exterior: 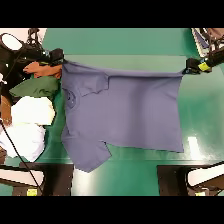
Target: Fold the shirts.
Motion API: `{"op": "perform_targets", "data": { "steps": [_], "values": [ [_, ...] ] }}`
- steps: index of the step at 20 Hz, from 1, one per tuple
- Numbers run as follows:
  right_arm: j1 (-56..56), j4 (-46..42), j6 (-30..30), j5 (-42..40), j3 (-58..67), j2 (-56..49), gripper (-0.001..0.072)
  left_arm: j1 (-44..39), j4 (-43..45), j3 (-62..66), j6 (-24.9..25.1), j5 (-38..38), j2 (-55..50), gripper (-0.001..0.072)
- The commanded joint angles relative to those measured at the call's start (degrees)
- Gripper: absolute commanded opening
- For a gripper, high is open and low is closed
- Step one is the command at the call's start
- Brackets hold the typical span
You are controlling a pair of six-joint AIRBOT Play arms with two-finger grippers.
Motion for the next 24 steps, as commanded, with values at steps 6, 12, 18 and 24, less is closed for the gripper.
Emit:
{"op": "perform_targets", "data": {
  "steps": [6, 12, 18, 24],
  "values": [
    [0.2, -0.4, 0.1, 5.4, -2.9, 1.0, 0.0012, -0.2, 2.5, 0.1, 1.6, -18.9, -1.5, 0.0026],
    [0.2, 0.1, 0.1, -4.3, -25.9, 9.0, 0.0046, -0.2, 2.7, -15.0, 1.6, -12.3, -1.5, 0.0268],
    [-0.5, 0.1, -1.5, -3.3, -34.4, 19.3, 0.0408, 0.9, 12.6, -16.7, 1.3, -19.2, 7.6, 0.0467],
    [-2.3, 0.3, -2.7, -1.6, -49.0, 34.7, 0.0407, 0.9, 13.5, -43.8, -0.7, -21.4, 28.7, 0.0467]
  ]
}}
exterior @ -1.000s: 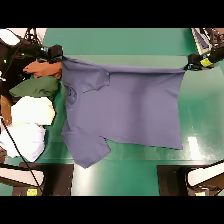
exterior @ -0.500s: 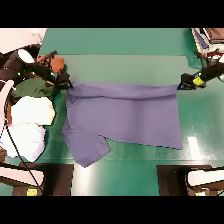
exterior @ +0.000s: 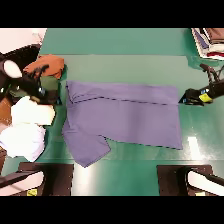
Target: Fold the shirts.
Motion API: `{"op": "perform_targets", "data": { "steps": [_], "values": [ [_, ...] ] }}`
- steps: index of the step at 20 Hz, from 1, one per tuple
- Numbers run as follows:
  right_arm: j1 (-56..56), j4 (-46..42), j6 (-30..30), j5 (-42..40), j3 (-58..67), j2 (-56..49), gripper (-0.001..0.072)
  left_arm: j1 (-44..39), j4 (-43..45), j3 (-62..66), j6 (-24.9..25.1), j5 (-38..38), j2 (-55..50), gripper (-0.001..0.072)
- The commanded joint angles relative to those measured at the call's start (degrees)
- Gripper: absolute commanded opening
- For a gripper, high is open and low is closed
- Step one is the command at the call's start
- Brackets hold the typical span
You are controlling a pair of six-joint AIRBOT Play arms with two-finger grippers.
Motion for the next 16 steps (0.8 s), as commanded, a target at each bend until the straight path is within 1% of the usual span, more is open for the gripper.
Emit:
{"op": "perform_targets", "data": {
  "steps": [1, 4, 7, 8, 11, 13, 14, 15, 16],
  "values": [
    [-0.4, 0.1, -0.5, -0.9, -7.8, 8.1, 0.0407, 0.1, -0.3, -17.4, -2.6, -0.6, 12.0, 0.0467],
    [0.0, 0.1, -0.5, -2.5, -10.9, 11.4, 0.0407, 0.1, -2.4, -30.5, -4.9, 2.3, 18.0, 0.0467],
    [0.0, 0.1, -0.5, -2.9, -11.1, 12.7, 0.0407, 0.0, -7.6, -37.0, -4.9, 7.0, 18.9, 0.0467],
    [0.0, 0.1, -0.5, -3.0, -11.1, 12.9, 0.0407, -0.1, -9.1, -38.5, -4.4, 9.0, 18.9, 0.0467],
    [0.1, 0.1, -0.5, -3.1, -11.1, 13.4, 0.0407, -0.1, -15.5, -41.6, -0.7, 13.2, 18.9, 0.0466],
    [0.1, 0.1, -0.5, -3.0, -11.1, 13.4, 0.0407, -0.1, -16.4, -42.5, -0.4, 14.3, 18.9, 0.0465],
    [0.1, 0.1, -0.5, -2.8, -11.1, 13.4, 0.0407, -0.1, -16.5, -42.5, -0.5, 14.6, 18.9, 0.0418],
    [0.1, 0.1, -0.5, -2.5, -11.1, 13.4, 0.0408, -0.1, -16.8, -42.5, -0.5, 14.8, 18.9, 0.0217],
    [0.1, -0.2, -0.5, -2.0, -11.1, 13.4, 0.0408, -0.1, -17.2, -42.5, -0.5, 15.1, 18.9, 0.0114]
  ]
}}
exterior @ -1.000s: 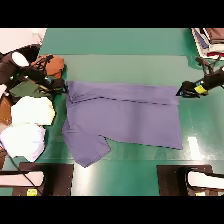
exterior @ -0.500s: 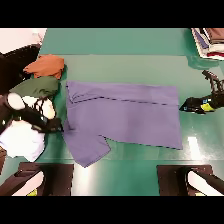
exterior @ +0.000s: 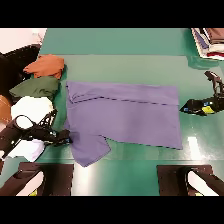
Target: Fold the shirts.
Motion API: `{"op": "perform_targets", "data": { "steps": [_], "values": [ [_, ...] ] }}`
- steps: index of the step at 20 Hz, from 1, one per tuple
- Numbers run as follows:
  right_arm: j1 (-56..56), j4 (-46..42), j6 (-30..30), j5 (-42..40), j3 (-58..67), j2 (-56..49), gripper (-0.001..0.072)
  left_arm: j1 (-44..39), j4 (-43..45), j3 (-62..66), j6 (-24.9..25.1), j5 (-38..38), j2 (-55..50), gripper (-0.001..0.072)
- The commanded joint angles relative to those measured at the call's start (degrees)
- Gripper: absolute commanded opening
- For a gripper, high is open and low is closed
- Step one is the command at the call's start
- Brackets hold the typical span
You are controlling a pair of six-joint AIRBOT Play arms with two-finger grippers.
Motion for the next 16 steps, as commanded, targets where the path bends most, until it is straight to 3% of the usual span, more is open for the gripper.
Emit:
{"op": "perform_targets", "data": {
  "steps": [1, 6, 7, 8, 12, 14, 16],
  "values": [
    [0.0, -0.8, 0.0, 1.7, -0.1, 0.2, 0.0407, 0.0, -2.1, -0.5, 0.7, 2.3, 0.2, 0.0025],
    [-9.9, -5.7, 0.0, 8.3, -6.1, 0.2, 0.0423, 0.0, -0.6, 6.3, 1.8, -3.0, 0.2, 0.0025],
    [-13.1, -6.3, 0.0, 8.0, -9.1, 0.2, 0.0534, 0.0, -0.6, 7.6, 2.1, -3.7, 0.2, 0.0025],
    [-16.6, -6.1, 0.0, 7.6, -12.5, 0.1, 0.057, 0.0, -0.6, 8.6, 2.3, -3.8, 0.2, 0.0025],
    [-22.8, -2.3, -1.9, 6.3, -22.9, -2.5, 0.0502, 0.0, -0.6, 10.8, 2.3, -3.2, 0.2, 0.0025],
    [-20.9, 0.0, -2.3, 4.0, -25.5, -4.4, 0.0498, 0.0, -0.6, 10.9, 2.3, -2.5, 0.2, 0.0025],
    [-16.6, 0.1, -2.3, 3.0, -26.4, -5.9, 0.0426, 0.0, -0.6, 10.9, 2.2, -2.2, 0.2, 0.0025]
  ]
}}
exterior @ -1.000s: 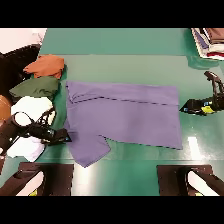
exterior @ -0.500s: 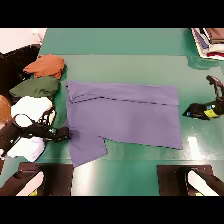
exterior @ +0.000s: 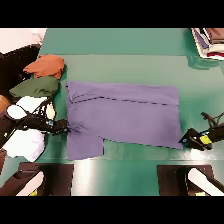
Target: Fold the shirts.
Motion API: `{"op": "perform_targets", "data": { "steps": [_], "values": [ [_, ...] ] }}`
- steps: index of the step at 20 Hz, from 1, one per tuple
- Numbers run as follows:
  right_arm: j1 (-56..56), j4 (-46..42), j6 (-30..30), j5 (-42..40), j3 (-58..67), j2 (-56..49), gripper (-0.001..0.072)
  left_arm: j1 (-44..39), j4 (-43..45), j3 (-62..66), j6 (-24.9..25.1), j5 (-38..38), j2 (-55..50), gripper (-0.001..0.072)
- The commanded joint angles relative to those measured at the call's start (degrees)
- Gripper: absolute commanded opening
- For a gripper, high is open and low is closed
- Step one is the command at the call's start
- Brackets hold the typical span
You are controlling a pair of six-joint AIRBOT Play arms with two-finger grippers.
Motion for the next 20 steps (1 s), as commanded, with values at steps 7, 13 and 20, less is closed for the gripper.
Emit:
{"op": "perform_targets", "data": {
  "steps": [7, 13, 20],
  "values": [
    [12.2, -0.9, -0.6, -5.1, -3.2, 3.7, 0.0014, 0.0, 7.2, 2.4, -1.8, -5.2, 3.0, 0.0023],
    [12.1, -10.1, -0.2, 7.0, 3.5, 18.4, 0.0014, 0.0, 6.7, 2.4, -7.9, -20.5, 19.9, 0.0023],
    [18.4, -9.1, 1.6, 2.8, 16.8, 11.6, 0.0013, 0.0, 5.2, 10.6, -6.6, -6.4, 16.0, 0.0023]
  ]
}}
